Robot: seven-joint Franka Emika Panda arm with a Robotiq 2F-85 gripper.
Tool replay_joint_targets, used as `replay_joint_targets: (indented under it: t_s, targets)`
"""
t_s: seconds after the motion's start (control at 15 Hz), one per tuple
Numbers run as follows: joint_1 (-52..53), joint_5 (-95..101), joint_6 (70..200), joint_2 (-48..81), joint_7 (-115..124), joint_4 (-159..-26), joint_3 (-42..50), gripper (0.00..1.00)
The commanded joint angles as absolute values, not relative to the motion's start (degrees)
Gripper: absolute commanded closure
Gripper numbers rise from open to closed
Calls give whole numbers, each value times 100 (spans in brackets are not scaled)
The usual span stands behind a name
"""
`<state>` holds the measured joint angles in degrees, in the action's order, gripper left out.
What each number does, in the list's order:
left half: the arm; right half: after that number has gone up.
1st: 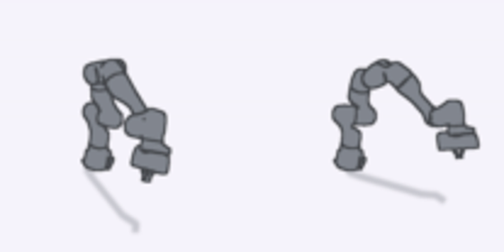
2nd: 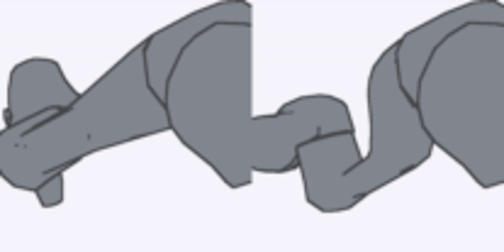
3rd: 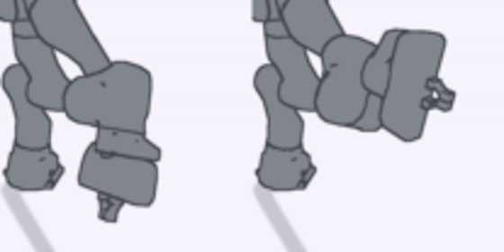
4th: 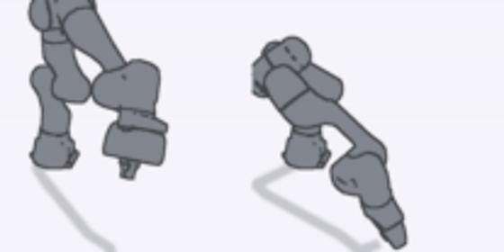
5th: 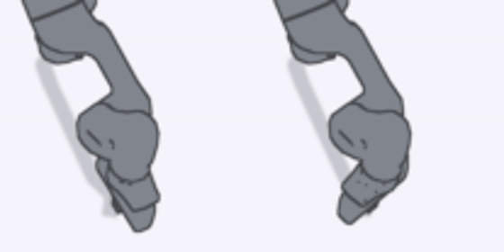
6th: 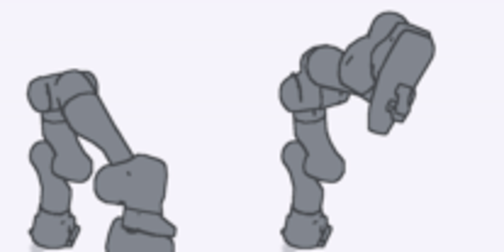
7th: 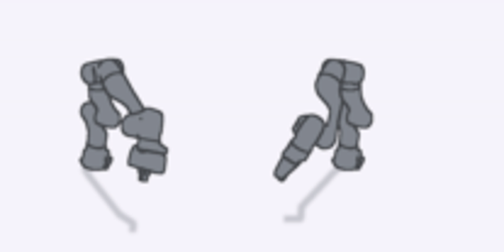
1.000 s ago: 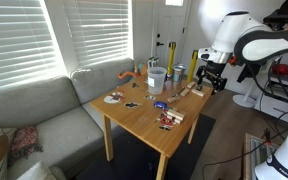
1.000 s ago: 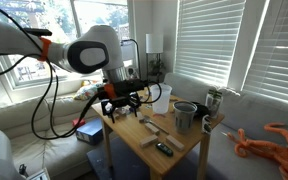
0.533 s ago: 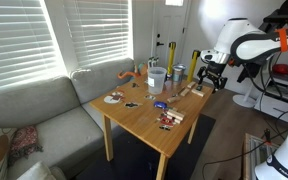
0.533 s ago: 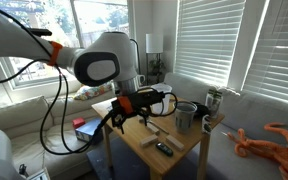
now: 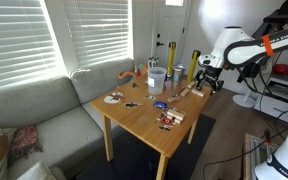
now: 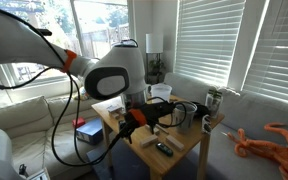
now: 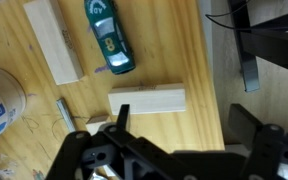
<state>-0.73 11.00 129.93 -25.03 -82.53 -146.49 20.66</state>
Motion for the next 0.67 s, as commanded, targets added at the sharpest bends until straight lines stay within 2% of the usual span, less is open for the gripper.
replay_joint_targets:
  t_s: [0.0, 0.6]
  targets:
    - [-152, 728, 13187, -2185, -8705, -14477, 2053, 0]
    - [-244, 429, 13053, -1635, -9072, -14010, 1942, 0]
